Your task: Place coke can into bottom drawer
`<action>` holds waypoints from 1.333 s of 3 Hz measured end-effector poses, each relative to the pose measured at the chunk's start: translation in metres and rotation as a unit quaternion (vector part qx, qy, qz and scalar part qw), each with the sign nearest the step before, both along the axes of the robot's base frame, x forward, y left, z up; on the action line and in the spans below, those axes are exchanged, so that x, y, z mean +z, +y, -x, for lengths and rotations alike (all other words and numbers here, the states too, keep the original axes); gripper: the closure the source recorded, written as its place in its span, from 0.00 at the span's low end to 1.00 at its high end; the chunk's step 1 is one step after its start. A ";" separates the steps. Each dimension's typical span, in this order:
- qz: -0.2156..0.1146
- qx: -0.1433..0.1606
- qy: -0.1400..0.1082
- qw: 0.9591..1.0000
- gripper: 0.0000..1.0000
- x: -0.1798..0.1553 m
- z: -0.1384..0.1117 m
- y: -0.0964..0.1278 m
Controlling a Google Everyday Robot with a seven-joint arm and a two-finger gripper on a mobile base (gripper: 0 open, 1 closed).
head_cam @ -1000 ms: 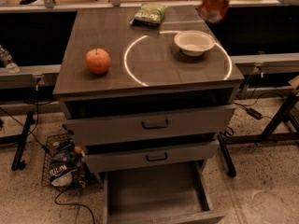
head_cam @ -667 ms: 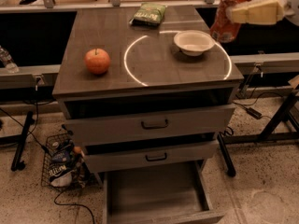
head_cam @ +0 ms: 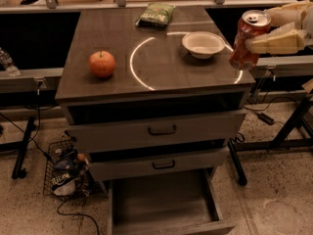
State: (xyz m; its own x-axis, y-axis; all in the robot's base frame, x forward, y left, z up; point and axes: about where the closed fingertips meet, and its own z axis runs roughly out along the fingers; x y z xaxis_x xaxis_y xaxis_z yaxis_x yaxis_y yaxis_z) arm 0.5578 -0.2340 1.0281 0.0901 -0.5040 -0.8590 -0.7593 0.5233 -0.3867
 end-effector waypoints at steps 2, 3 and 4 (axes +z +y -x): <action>0.061 0.046 0.003 0.997 1.00 -0.073 0.022 -0.009; 0.094 0.080 0.038 0.992 1.00 -0.147 0.045 -0.022; 0.101 0.109 0.071 0.986 1.00 -0.219 0.069 -0.031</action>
Offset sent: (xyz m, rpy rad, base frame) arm -0.0534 -0.0310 -0.1690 -0.2494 0.0684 0.2030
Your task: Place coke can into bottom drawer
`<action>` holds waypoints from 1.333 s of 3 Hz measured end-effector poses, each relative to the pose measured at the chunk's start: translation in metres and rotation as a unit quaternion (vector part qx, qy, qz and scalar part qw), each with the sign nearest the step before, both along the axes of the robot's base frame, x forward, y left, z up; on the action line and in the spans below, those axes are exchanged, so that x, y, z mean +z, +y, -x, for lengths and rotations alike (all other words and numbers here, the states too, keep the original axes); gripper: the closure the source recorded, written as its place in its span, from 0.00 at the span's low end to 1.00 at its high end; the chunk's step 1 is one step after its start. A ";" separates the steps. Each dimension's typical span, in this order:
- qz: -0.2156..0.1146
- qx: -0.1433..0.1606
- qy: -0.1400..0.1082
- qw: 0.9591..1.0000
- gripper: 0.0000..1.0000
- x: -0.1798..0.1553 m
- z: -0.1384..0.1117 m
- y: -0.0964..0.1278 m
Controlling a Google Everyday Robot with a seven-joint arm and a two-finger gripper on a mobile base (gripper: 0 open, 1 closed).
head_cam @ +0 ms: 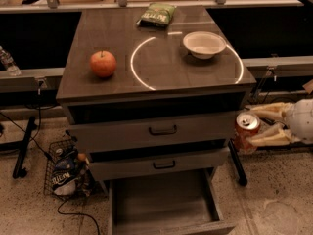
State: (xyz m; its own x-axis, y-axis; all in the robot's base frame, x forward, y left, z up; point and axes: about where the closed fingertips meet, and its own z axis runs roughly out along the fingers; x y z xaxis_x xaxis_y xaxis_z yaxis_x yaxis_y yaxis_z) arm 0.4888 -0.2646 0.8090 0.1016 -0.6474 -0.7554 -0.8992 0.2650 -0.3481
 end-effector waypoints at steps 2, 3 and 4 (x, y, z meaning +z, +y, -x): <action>-0.014 0.014 0.037 0.999 1.00 -0.067 0.026 0.006; -0.027 0.009 0.043 0.999 1.00 -0.092 0.029 0.018; -0.052 0.004 0.053 0.997 1.00 -0.156 0.032 0.050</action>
Offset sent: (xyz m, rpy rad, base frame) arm -0.0182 -0.0007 -0.0481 0.0198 0.0474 0.0131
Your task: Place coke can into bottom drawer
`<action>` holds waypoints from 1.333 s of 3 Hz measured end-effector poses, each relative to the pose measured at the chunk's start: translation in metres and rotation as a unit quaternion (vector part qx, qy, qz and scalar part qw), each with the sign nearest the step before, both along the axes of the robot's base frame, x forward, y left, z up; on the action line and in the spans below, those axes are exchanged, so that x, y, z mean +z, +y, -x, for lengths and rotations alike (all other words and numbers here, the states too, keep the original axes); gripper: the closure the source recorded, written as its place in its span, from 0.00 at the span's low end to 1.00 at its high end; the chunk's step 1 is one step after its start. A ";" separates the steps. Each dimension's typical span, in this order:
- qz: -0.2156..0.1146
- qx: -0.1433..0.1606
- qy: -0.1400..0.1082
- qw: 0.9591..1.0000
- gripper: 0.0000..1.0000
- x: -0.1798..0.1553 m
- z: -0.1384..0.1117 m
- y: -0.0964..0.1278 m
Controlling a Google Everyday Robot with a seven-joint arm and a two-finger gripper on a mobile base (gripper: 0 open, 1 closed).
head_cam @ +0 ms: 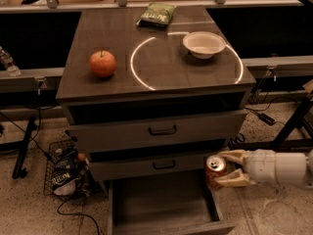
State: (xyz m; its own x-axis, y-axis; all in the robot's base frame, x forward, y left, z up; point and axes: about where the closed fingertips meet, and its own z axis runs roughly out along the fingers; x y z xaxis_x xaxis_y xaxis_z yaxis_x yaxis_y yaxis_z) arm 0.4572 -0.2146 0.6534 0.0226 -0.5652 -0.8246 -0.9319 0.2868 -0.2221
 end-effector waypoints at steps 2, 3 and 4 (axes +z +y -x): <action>-0.025 0.022 0.005 0.999 1.00 -0.117 -0.015 0.056; -0.043 0.042 0.022 0.998 1.00 -0.177 -0.016 0.093; -0.043 0.042 0.022 0.998 1.00 -0.177 -0.016 0.093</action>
Offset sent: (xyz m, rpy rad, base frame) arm 0.0276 0.0878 -0.1853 0.0770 0.0110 0.0752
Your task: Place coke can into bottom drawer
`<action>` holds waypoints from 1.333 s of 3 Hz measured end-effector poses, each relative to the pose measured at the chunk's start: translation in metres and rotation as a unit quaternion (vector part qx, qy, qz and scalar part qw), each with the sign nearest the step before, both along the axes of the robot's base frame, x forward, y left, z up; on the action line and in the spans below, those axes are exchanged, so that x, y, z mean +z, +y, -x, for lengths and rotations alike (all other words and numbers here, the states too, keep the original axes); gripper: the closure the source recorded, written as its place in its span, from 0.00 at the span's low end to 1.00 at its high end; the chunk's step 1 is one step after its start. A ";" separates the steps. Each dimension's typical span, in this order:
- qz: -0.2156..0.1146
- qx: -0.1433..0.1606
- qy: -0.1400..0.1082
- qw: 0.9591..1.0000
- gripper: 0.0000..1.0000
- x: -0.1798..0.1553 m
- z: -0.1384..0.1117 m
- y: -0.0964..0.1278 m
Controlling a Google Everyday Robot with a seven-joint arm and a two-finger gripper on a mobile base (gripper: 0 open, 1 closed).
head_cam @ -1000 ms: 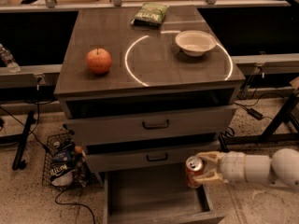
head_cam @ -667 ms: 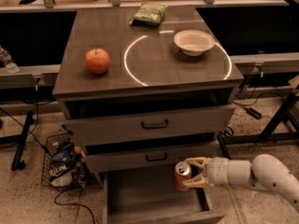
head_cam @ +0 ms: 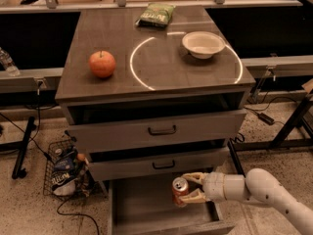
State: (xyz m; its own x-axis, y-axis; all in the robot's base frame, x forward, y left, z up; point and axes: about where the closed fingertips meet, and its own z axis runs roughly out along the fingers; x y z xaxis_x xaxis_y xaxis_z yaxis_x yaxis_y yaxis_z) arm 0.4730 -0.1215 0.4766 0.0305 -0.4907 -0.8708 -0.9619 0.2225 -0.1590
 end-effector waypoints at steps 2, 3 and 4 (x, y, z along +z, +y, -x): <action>-0.039 -0.011 0.001 0.999 1.00 -0.092 -0.025 0.042; -0.031 -0.015 -0.009 0.999 1.00 -0.140 -0.041 0.065; -0.009 -0.024 -0.021 0.999 1.00 -0.176 -0.053 0.077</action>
Offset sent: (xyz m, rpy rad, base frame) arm 0.0521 0.0712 -0.1696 0.1050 -0.0005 -0.0511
